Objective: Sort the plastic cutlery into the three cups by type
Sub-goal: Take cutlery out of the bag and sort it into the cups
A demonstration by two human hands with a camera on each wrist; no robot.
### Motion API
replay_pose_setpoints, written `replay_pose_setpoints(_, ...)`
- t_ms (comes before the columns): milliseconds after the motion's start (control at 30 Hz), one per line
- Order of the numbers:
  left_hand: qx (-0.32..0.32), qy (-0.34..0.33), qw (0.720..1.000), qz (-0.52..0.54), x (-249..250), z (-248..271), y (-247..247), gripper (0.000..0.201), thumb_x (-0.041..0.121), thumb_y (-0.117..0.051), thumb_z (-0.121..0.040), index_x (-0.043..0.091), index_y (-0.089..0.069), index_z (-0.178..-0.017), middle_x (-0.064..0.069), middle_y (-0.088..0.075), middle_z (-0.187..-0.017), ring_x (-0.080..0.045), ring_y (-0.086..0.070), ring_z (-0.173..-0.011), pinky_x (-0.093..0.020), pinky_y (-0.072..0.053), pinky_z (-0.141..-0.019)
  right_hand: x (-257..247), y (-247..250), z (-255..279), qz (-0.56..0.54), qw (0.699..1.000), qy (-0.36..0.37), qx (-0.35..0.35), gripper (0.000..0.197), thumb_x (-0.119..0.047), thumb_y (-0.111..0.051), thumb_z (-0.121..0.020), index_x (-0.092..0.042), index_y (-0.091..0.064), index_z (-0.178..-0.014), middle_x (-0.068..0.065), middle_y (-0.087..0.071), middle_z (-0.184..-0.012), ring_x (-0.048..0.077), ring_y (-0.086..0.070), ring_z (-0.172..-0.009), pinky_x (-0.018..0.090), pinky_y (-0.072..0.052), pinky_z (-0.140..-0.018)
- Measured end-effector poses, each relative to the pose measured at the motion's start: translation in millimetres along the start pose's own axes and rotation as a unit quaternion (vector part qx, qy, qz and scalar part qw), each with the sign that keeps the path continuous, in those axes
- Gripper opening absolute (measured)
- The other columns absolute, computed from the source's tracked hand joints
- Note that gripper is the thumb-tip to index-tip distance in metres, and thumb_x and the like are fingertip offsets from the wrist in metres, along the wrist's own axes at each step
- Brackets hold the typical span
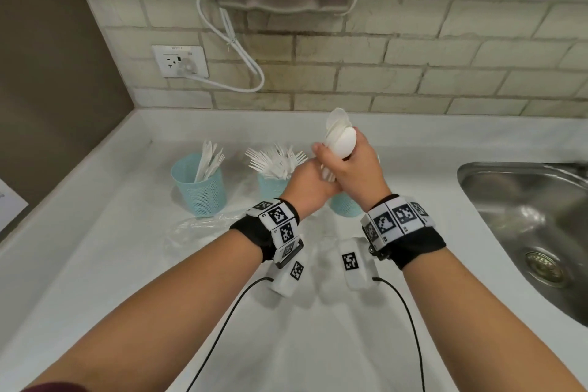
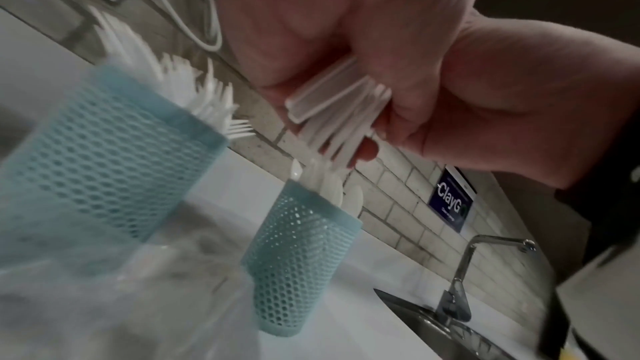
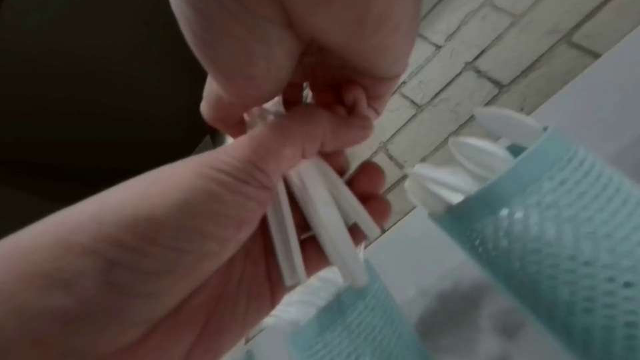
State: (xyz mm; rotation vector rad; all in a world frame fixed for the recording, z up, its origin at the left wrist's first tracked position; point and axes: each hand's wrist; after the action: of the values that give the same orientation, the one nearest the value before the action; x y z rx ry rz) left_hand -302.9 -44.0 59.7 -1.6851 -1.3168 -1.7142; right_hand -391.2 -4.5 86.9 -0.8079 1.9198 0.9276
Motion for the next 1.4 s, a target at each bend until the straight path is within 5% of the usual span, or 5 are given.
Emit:
replay_pose_setpoints(200, -0.075, -0.019, 0.934, -0.349, -16.9, -16.6, -24.2, 0.051, 0.047, -0.067, -0.078, 0.018, -0.057, -0.119, -0.005, -0.044, -0.12, -0.023, -0.038, -0.116, -0.036, -0.036, -0.101, 23.7, 48.6, -26.6, 0.066, 0.987, -0.032, 0.14, 0.025, -0.025, -0.066, -0.083, -0.02, -0.05, -0.064, -0.009, -0.051, -0.056, -0.005, -0.05, -0.046, 0.008, -0.034, -0.043)
replay_pose_setpoints(400, -0.017, -0.039, 0.95, -0.308, -27.0, -17.5, -36.5, 0.023, 0.033, -0.06, -0.088, 0.022, -0.06, -0.107, -0.002, -0.042, -0.118, -0.019, -0.035, -0.118, -0.034, -0.038, -0.098, 56.8, 53.2, -33.6, 0.041, 0.977, -0.093, 0.187, 0.021, -0.031, -0.068, -0.077, -0.011, -0.06, -0.078, 0.003, -0.061, -0.067, 0.024, -0.061, -0.062, 0.037, -0.054, -0.059)
replay_pose_setpoints(1000, -0.065, -0.016, 0.957, -0.281, -30.7, 13.7, 3.5, 0.031, 0.037, -0.057, -0.088, 0.033, -0.056, -0.118, 0.009, -0.056, -0.12, -0.011, -0.053, -0.111, -0.036, -0.047, -0.094, 43.8, 22.8, 6.0, 0.147, 0.981, -0.017, 0.123, 0.026, -0.025, -0.062, -0.084, -0.014, -0.057, -0.107, 0.002, -0.048, -0.105, 0.019, -0.052, -0.102, 0.025, -0.04, -0.086)
replay_pose_setpoints(1233, -0.019, 0.075, 0.937, -0.341, -55.6, 68.0, 85.8, 0.018, 0.02, -0.06, -0.084, 0.032, -0.065, -0.098, 0.01, -0.053, -0.1, -0.015, -0.056, -0.102, -0.035, -0.046, -0.089, 32.4, -56.9, 52.4, 0.08, 0.976, -0.053, -0.195, 0.006, -0.02, -0.059, -0.089, -0.018, -0.065, -0.088, -0.01, -0.062, -0.078, 0.003, -0.056, -0.067, 0.017, -0.044, -0.068)
replay_pose_setpoints(1400, -0.038, 0.203, 0.861, -0.465, -79.0, 102.9, 124.7, 0.036, 0.023, -0.064, -0.079, 0.035, -0.06, -0.113, 0.001, -0.043, -0.129, -0.02, -0.037, -0.124, -0.037, -0.031, -0.101, 50.2, -66.5, 61.7, 0.354, 0.85, -0.093, -0.378, 0.043, -0.03, -0.054, -0.087, -0.024, -0.054, -0.13, 0.003, -0.052, -0.137, 0.021, -0.044, -0.128, 0.037, -0.036, -0.108)
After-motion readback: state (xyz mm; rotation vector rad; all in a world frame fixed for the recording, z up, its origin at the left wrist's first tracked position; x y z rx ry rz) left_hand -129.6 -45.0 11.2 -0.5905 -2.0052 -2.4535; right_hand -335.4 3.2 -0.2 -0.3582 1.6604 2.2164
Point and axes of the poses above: each hand's wrist, its own z-axis away from the middle knuckle, its own y-axis out of the back of the hand, x = y × z
